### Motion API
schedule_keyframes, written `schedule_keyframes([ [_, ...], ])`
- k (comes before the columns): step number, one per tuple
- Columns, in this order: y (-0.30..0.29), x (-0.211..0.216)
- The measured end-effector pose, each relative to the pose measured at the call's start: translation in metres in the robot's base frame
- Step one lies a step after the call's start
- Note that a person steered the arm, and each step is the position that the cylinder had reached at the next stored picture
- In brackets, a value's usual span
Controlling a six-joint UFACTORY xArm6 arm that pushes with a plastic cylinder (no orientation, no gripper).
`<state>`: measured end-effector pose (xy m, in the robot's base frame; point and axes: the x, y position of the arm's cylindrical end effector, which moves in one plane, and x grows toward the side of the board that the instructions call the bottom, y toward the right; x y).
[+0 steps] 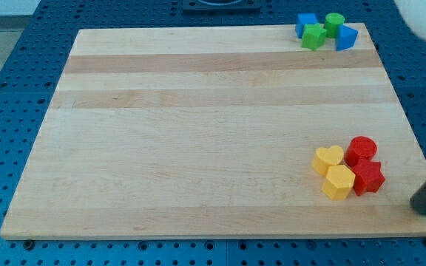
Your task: Place the red blocks at the right center of the board
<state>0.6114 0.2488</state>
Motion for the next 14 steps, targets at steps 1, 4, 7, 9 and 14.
schedule_keyframes([
  [1, -0.048, 0.002],
  [4, -0.074, -0.12],
  [7, -0.042, -0.107],
  [9, -0.051, -0.172],
  [14, 0.027, -0.13],
])
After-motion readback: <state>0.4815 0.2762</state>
